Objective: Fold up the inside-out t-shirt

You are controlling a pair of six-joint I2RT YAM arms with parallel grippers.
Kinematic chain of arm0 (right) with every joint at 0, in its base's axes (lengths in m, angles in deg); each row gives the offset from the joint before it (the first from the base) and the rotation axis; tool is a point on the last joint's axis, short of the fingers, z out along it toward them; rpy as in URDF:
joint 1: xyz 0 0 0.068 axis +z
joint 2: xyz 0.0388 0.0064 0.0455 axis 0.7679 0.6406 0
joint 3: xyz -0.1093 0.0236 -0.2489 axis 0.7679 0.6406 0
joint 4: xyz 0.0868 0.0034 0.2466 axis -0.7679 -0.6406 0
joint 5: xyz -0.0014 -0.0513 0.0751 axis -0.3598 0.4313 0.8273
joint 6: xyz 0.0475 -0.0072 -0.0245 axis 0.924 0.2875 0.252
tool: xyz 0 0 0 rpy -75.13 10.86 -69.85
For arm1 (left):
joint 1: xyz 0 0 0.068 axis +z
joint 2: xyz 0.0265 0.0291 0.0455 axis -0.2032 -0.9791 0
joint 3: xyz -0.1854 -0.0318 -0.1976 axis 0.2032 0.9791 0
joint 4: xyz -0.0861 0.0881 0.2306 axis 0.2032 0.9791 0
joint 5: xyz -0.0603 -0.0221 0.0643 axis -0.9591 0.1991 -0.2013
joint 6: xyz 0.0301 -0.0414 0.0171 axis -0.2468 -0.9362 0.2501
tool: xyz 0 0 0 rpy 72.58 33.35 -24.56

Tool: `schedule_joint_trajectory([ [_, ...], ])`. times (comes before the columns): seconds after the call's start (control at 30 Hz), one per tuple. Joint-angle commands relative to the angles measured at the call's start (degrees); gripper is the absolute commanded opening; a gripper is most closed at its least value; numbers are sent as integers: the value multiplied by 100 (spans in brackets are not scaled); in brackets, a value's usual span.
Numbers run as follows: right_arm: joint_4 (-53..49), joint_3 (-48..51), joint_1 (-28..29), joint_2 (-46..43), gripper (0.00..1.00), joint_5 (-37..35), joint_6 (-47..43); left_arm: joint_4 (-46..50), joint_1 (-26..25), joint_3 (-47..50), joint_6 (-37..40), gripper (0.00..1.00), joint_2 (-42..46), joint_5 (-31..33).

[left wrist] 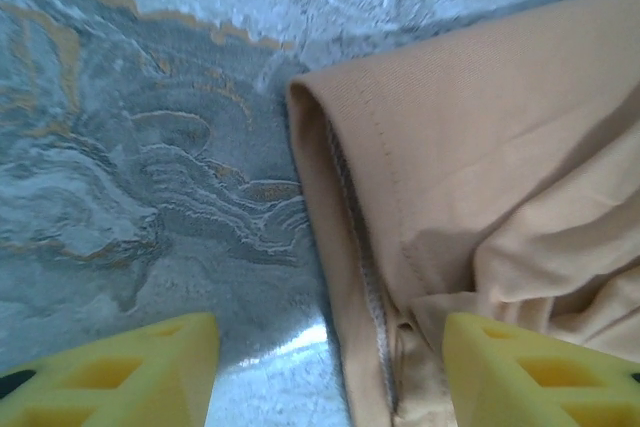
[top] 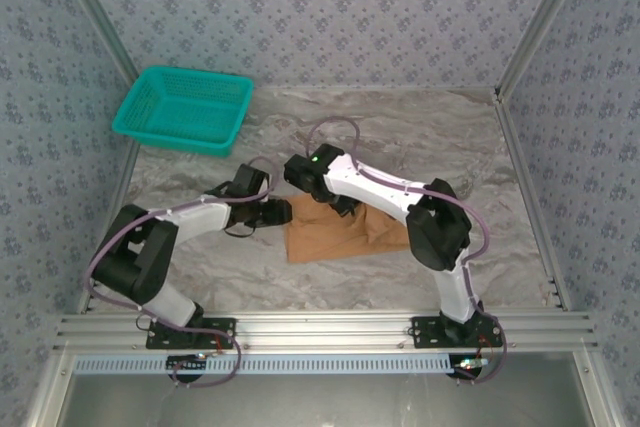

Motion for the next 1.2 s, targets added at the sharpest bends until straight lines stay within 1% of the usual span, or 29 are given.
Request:
schedule_joint_trajectory([
  [0.0,-87,-143,-8,-41,0,253,101,-319,-14,106,42,60,-119,-234],
  [0.23,214,-161,37,-360,0,693,10,-665,-20,318,-40,59,-349,-239],
  [0.4,422,-251,68,-445,0,983,-29,-815,-14,415,-90,55,-398,-312],
  [0.8,597,-434,174,-401,0,1374,-59,-832,-18,417,-37,53,-435,-324],
  [1.17,559,-631,243,-515,0,1446,-68,-806,-18,399,-28,52,-508,-320],
])
